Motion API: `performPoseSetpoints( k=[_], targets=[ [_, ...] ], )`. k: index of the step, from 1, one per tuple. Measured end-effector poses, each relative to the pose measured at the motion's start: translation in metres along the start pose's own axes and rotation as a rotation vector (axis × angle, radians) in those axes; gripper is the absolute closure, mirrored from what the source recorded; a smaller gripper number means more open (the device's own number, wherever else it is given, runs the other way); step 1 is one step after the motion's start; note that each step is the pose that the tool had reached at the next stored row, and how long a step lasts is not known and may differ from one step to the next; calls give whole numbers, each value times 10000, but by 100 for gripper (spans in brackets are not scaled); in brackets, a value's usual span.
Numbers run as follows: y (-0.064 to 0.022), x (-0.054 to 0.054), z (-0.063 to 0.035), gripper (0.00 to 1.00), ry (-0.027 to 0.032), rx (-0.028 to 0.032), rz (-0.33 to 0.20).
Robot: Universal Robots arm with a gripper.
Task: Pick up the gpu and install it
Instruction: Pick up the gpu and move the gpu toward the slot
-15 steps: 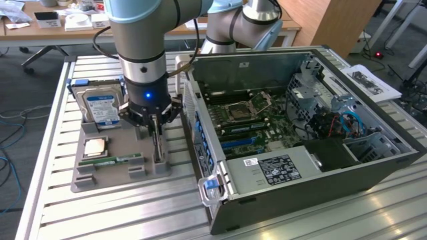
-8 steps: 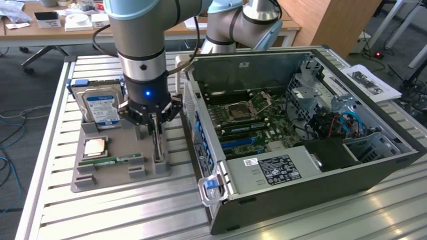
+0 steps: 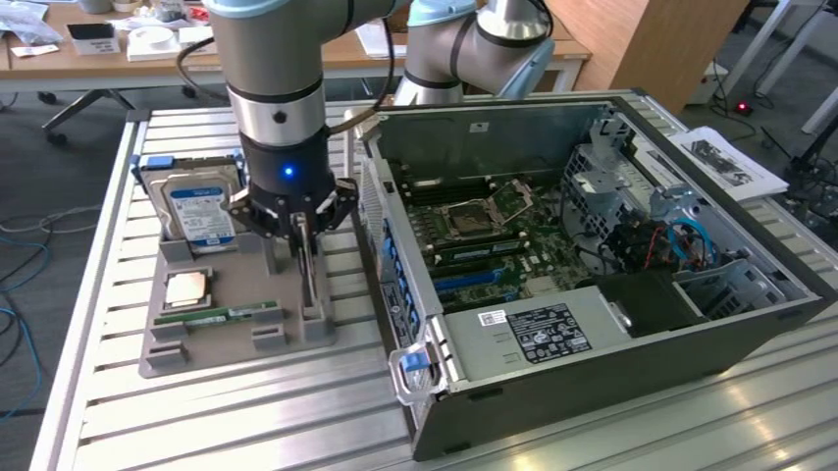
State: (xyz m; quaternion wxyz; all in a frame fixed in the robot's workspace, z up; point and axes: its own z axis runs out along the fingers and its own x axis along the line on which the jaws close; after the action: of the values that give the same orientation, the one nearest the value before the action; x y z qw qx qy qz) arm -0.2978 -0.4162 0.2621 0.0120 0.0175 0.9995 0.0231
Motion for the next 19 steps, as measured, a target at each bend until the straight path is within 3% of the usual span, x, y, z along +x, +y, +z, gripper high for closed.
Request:
performPoseSetpoints(
  k=[19],
  targets=[
    [25,-12,-525,73,0,-16,1]
  ],
)
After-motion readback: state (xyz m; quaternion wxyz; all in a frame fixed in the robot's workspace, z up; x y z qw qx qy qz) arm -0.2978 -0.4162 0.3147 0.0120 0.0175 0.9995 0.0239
